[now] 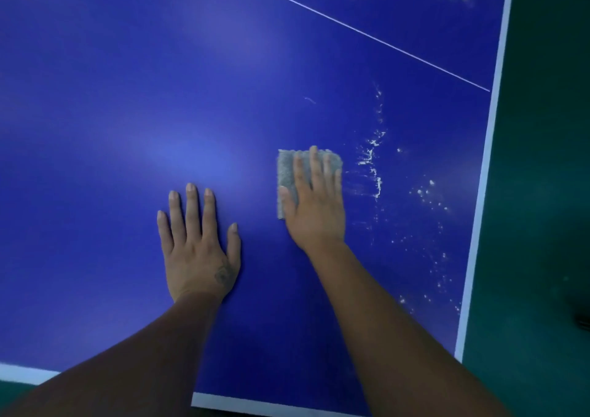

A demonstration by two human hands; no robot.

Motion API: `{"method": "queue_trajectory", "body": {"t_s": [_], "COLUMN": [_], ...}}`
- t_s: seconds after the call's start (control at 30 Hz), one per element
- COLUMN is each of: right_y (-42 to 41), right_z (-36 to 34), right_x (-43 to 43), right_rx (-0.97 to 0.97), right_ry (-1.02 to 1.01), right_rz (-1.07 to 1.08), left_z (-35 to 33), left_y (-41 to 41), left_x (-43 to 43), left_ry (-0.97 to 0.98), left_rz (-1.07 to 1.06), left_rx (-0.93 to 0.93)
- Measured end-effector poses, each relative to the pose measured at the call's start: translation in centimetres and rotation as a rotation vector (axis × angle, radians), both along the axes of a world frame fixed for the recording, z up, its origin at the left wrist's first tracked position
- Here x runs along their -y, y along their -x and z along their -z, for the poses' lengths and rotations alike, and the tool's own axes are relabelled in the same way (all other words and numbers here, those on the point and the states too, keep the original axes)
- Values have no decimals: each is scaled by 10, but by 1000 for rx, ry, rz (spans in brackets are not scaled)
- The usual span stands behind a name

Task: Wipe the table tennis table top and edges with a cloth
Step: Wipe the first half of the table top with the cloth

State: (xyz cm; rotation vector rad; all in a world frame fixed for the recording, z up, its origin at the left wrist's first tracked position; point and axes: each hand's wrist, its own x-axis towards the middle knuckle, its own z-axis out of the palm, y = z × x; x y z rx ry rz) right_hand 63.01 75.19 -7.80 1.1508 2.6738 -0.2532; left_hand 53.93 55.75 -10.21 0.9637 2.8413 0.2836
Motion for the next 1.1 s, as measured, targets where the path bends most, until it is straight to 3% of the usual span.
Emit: {"method": "queue_trajectory", "body": {"t_s": [0.17, 0.4, 0.53, 0.9, 1.1], "right_y": [19, -51, -70, 96, 48], "right_z": [0, 0, 3, 22, 21], "right_x": [-15, -75, -85, -114, -154], "right_rx": [-57, -4, 25, -157, -178], "right_ry": [29, -36, -117, -69, -68], "right_rz": [-69, -22, -132, -157, 43], "left_z": [-8, -3, 2, 2, 1], "left_y": [1, 49, 53, 54, 55], "left_x": [-17, -130, -148, -151, -152], "left_ry": [-39, 17, -10, -46, -26], "left_rz": [-74, -40, -86, -104, -115], "left_rx": [52, 6, -3, -32, -43]}}
